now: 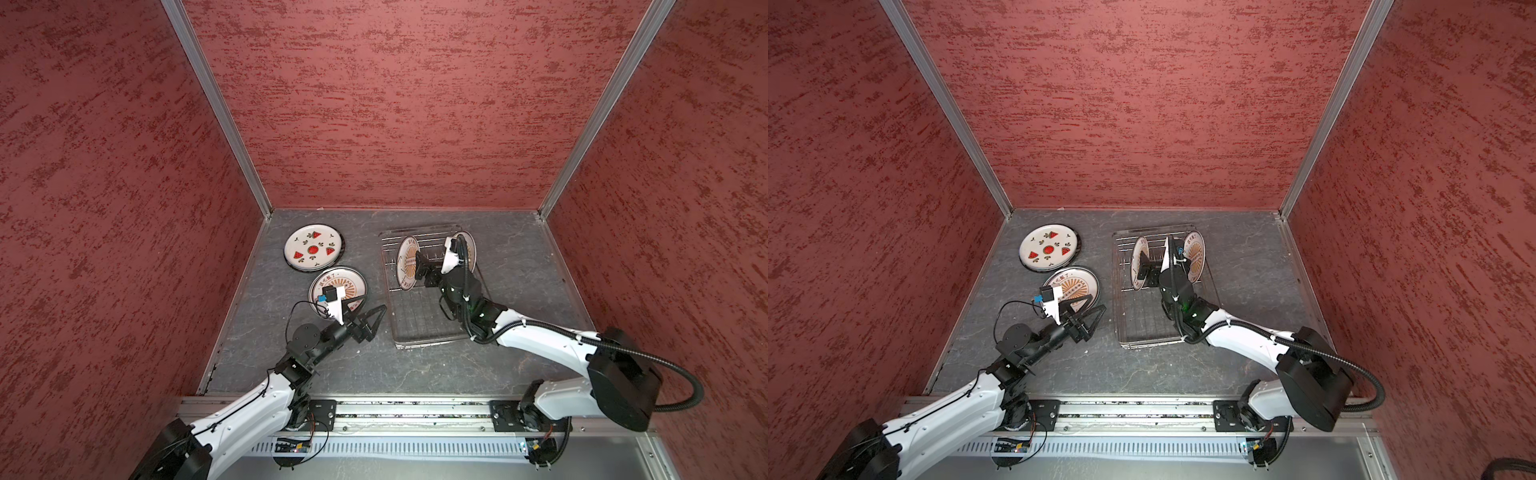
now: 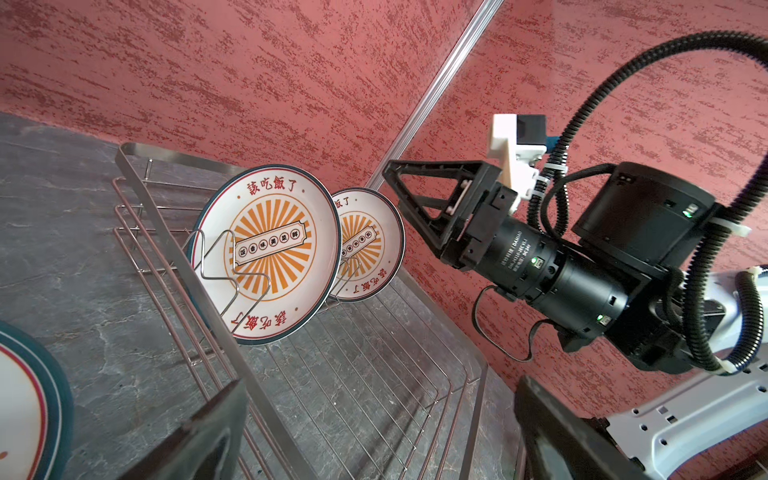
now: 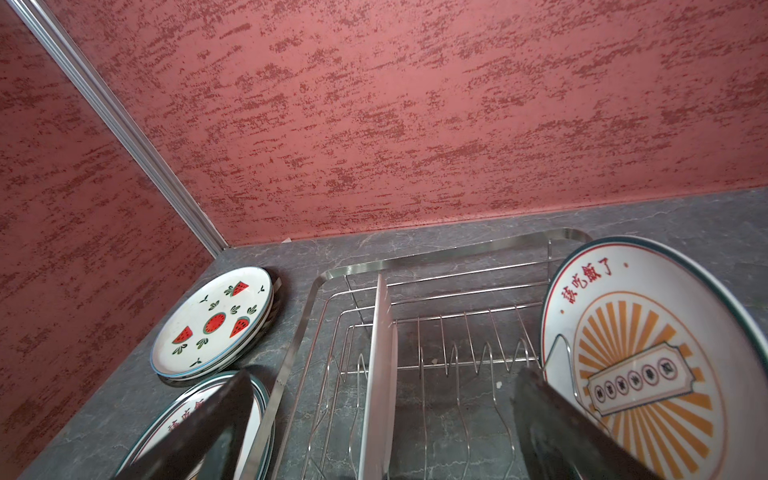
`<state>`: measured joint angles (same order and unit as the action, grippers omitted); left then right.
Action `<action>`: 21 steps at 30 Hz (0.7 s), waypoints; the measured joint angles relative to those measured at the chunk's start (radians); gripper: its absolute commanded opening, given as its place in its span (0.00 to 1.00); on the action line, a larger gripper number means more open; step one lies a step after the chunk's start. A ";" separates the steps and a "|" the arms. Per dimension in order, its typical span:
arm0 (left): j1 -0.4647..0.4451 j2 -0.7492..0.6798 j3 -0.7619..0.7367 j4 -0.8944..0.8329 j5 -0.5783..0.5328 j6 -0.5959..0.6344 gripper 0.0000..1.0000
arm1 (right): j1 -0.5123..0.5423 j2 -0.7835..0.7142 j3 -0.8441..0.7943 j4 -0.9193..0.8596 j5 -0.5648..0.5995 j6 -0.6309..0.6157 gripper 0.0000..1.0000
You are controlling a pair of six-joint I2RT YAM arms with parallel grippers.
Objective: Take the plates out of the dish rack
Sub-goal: 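Open the left gripper and draw back while the right gripper reaches into the rack, then grasp the rim of the next sunburst plate in the rack with the right gripper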
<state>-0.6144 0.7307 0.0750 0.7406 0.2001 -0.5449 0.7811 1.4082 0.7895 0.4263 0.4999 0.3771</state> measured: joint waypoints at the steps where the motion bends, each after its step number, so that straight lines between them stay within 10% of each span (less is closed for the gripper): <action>1: -0.002 -0.003 0.000 -0.002 -0.003 0.002 1.00 | -0.008 0.013 0.014 -0.015 -0.015 0.003 0.90; 8: -0.018 -0.004 0.002 -0.019 -0.025 0.019 0.99 | -0.066 0.085 0.068 -0.094 -0.101 0.035 0.55; 21: -0.035 0.051 0.029 -0.022 -0.042 0.046 1.00 | -0.077 0.169 0.152 -0.185 -0.139 0.036 0.40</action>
<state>-0.6491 0.7815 0.1040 0.7189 0.1585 -0.4992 0.7040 1.5768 0.9413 0.2413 0.3611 0.4129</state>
